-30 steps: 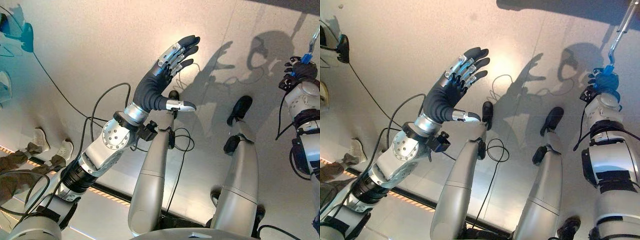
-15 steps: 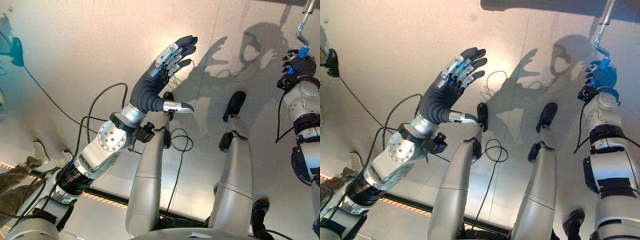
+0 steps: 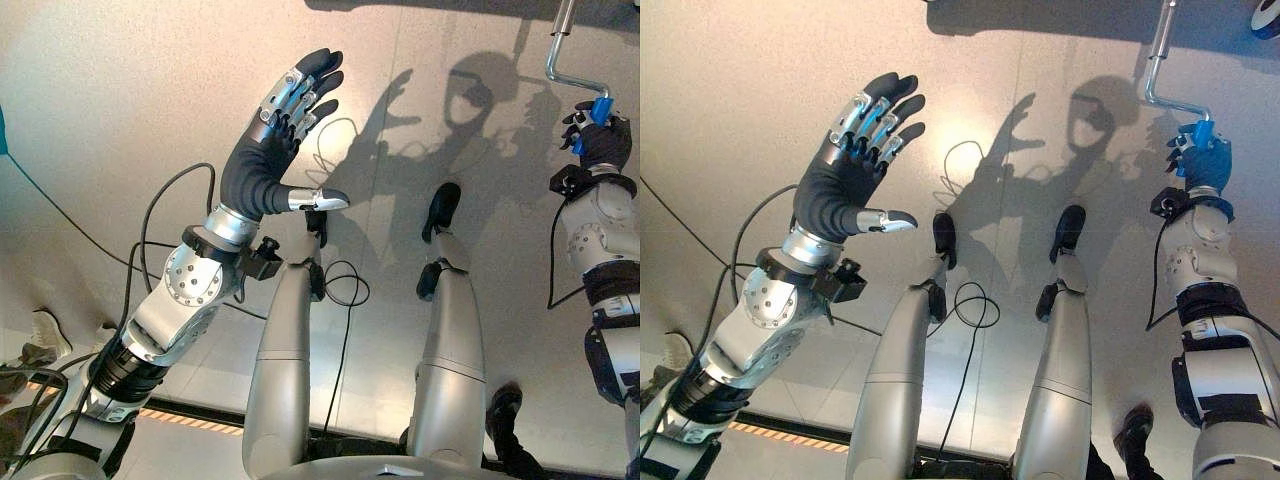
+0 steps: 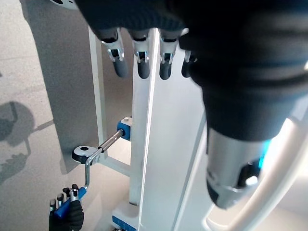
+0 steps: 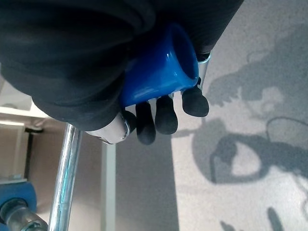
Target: Raise the hospital bed
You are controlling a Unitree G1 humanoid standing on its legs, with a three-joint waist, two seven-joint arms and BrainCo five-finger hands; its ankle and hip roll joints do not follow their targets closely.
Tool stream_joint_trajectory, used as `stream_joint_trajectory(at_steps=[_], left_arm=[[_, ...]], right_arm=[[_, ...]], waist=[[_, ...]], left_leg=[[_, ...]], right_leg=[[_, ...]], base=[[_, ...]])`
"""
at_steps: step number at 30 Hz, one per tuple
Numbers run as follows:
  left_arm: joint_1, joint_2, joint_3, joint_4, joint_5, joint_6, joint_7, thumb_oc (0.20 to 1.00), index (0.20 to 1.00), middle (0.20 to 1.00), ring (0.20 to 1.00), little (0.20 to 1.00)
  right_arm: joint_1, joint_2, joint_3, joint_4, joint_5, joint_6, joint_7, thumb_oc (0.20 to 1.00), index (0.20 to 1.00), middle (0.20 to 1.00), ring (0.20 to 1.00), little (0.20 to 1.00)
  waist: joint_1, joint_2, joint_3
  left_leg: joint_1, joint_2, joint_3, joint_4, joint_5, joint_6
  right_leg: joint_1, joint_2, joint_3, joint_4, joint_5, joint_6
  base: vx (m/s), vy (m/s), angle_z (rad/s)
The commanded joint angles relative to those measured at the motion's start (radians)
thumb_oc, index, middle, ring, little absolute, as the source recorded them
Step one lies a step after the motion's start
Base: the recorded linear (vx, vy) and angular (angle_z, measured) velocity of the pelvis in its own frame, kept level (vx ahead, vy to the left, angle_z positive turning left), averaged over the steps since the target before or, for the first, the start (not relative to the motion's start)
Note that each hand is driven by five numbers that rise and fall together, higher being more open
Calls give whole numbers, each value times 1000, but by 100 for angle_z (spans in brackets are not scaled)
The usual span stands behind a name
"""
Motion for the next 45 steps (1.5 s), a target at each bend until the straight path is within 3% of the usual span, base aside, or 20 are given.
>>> stream_joint_trajectory(at_steps=[1,7,8,10,11,15,16,17,26,27,28,30,31,32,33,35,36,37,38,45], left_arm=[[66,-41,77,-101,26,-60,4,1000,1000,1000,1000,1000],[74,-50,97,-114,37,-47,2,1000,1000,1000,1000,1000],[82,-51,93,-113,36,-46,2,1000,1000,1000,1000,1000],[81,-39,101,-124,37,-41,-4,1000,1000,1000,1000,1000],[99,-29,100,-128,33,-38,-8,1000,1000,1000,1000,1000],[118,-2,114,-136,33,-29,-15,1000,1000,1000,1000,1000],[114,-1,118,-139,38,-21,-20,1000,1000,1000,1000,1000],[123,-2,114,-138,38,-20,-19,1000,1000,1000,1000,1000],[152,33,131,-146,61,-13,-41,1000,1000,1000,1000,1000],[142,42,132,-144,64,-15,-42,1000,1000,1000,1000,1000],[150,40,129,-142,64,-15,-42,1000,1000,1000,1000,1000],[140,39,124,-135,65,-19,-39,1000,1000,1000,1000,1000],[131,37,127,-133,64,-20,-37,1000,1000,1000,1000,1000],[135,37,124,-128,65,-21,-37,1000,1000,1000,1000,1000],[125,36,125,-127,65,-22,-35,1000,1000,1000,1000,1000],[114,19,122,-116,63,-25,-27,1000,1000,1000,1000,1000],[122,17,119,-114,63,-25,-27,1000,1000,1000,1000,1000],[111,11,119,-112,63,-26,-25,1000,1000,1000,1000,1000],[115,1,109,-107,61,-27,-24,1000,1000,1000,1000,1000],[97,-22,73,-88,43,-36,-15,1000,1000,1000,1000,1000]], right_arm=[[120,-133,-181,-17,74,-109,-153,200,200,200,200,200],[251,-45,-185,-429,50,-165,-105,200,200,200,200,200],[260,-43,-183,-429,49,-164,-106,200,200,200,200,200],[279,-22,-160,-546,73,-175,-54,200,200,200,200,200],[300,-16,-150,-572,69,-171,-58,200,200,200,200,200],[315,24,-79,-754,96,-149,0,200,200,200,200,200],[318,32,-58,-824,116,-141,35,200,200,200,200,200],[327,33,-54,-823,116,-139,34,200,200,200,200,200],[354,54,57,-1075,179,-107,141,200,200,200,200,200],[332,45,96,-1115,195,-92,169,200,200,200,200,200],[339,45,100,-1113,196,-91,169,200,200,200,200,200],[302,66,147,-1114,201,-86,172,200,200,200,200,200],[279,85,170,-1111,210,-81,179,200,200,200,200,200],[265,103,206,-1110,208,-72,175,200,200,200,200,200],[243,121,216,-1116,204,-68,174,200,200,200,200,200],[194,180,278,-1105,201,-54,181,200,200,200,200,200],[202,181,281,-1103,201,-53,181,200,200,200,200,200],[175,195,294,-1093,200,-50,182,200,200,200,200,200],[162,205,317,-1081,198,-43,183,200,200,200,200,200],[7,279,383,-868,133,-11,109,200,200,200,200,200]], waist=[[-37,29,-19],[-55,-9,-19],[-56,-10,-19],[-58,-18,-19],[-59,-23,-19],[-57,-42,-19],[-50,-49,-19],[-53,-49,-19],[-27,-78,-19],[-14,-80,-19],[-17,-81,-19],[-7,-81,-19],[2,-78,-19],[4,-80,-19],[10,-78,-19],[27,-72,-19],[24,-74,-19],[31,-69,-19],[38,-68,-19],[78,-39,-19]], left_leg=[[49,24,-27,-126,61,-19],[71,29,-28,-144,70,-19],[92,26,-34,-138,48,-23],[81,30,-31,-151,75,-22],[116,27,-40,-148,48,-28],[148,25,-47,-173,58,-31],[140,26,-49,-191,91,-29],[167,23,-55,-185,63,-34],[234,8,-80,-208,65,-31],[214,4,-82,-214,94,-24],[239,3,-87,-208,63,-29],[242,-3,-89,-209,63,-27],[216,-3,-86,-215,93,-21],[241,-8,-91,-209,61,-24],[215,-9,-89,-214,91,-17],[207,-17,-96,-209,92,-16],[231,-18,-99,-202,60,-22],[203,-21,-97,-204,91,-15],[226,-25,-101,-196,58,-20],[202,-37,-107,-185,50,-16]], right_leg=[[83,94,-21,128,-192,-34],[110,99,-32,103,-182,-31],[131,99,-26,110,-203,-27],[127,98,-40,90,-177,-28],[165,97,-38,92,-201,-21],[213,93,-59,51,-185,-15],[218,90,-78,24,-153,-18],[244,90,-71,31,-179,-12],[350,71,-104,-19,-160,-3],[344,64,-120,-42,-127,-8],[367,64,-112,-34,-155,-1],[376,62,-118,-42,-149,1],[357,59,-129,-54,-119,-6],[384,57,-122,-50,-145,3],[363,54,-131,-63,-116,-5],[366,48,-134,-64,-115,-3],[388,48,-125,-55,-143,4],[366,46,-136,-63,-115,-3],[390,42,-130,-53,-144,3],[380,26,-136,-62,-140,5]], base=[[0,0,0],[6,-16,-6],[-5,-18,-14],[-1,-6,-10],[42,-11,-6],[-3,3,-3],[3,3,3],[10,11,9],[13,39,9],[7,22,7],[0,0,0],[5,41,1],[6,55,2],[-57,58,3],[12,32,6],[13,13,8],[6,10,8],[66,4,6],[7,36,8],[12,32,9]])
